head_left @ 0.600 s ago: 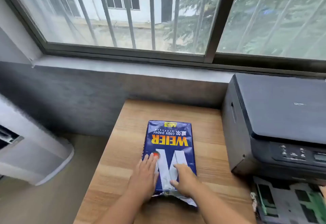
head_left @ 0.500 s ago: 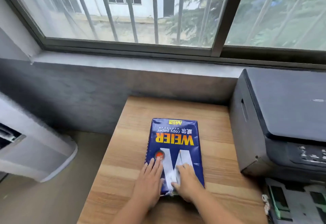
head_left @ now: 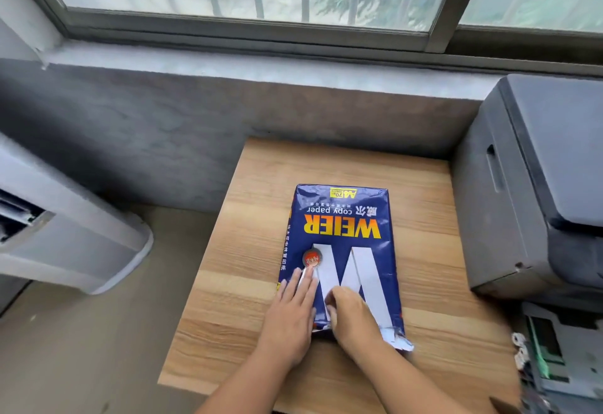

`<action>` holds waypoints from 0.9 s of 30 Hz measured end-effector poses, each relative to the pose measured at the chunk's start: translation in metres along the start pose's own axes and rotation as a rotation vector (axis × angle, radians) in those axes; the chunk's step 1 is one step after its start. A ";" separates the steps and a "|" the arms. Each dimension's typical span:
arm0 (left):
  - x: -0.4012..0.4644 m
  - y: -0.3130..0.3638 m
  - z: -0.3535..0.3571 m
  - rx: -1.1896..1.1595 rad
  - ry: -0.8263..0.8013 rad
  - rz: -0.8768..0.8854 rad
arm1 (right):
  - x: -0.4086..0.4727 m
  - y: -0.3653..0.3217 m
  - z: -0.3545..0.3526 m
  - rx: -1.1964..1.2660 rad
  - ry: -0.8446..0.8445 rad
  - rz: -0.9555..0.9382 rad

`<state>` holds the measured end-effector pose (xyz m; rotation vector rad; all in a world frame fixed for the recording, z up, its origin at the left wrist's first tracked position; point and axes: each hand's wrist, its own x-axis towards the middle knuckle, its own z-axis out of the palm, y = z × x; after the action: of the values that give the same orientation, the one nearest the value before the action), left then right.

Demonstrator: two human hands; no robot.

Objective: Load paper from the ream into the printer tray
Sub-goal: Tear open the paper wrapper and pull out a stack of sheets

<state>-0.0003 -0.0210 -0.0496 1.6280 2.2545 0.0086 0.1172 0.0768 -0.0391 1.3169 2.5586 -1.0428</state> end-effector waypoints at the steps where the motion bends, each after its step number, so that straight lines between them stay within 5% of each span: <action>1: 0.000 0.000 0.000 -0.003 -0.009 -0.011 | -0.009 0.006 0.000 -0.008 -0.031 -0.049; 6: 0.002 0.001 0.001 0.070 -0.049 0.006 | -0.084 0.027 0.017 -0.058 -0.362 -0.029; 11: -0.001 0.002 -0.004 0.060 -0.060 0.028 | -0.092 0.024 0.021 0.209 -0.284 0.038; 15: -0.005 -0.005 0.000 0.072 -0.089 0.105 | -0.082 0.028 0.016 0.613 0.027 0.426; 19: -0.004 -0.004 0.002 0.062 -0.075 0.117 | -0.085 0.041 0.012 0.111 0.359 0.361; 23: -0.002 -0.002 0.006 0.010 -0.012 0.122 | -0.091 0.052 0.029 -0.330 0.410 0.105; 27: 0.000 -0.001 0.008 0.017 0.027 0.134 | -0.099 0.063 0.034 -0.415 0.407 -0.021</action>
<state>0.0007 -0.0229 -0.0570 1.7953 2.1663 0.0452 0.2187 0.0128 -0.0636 1.4974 2.8534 -0.2246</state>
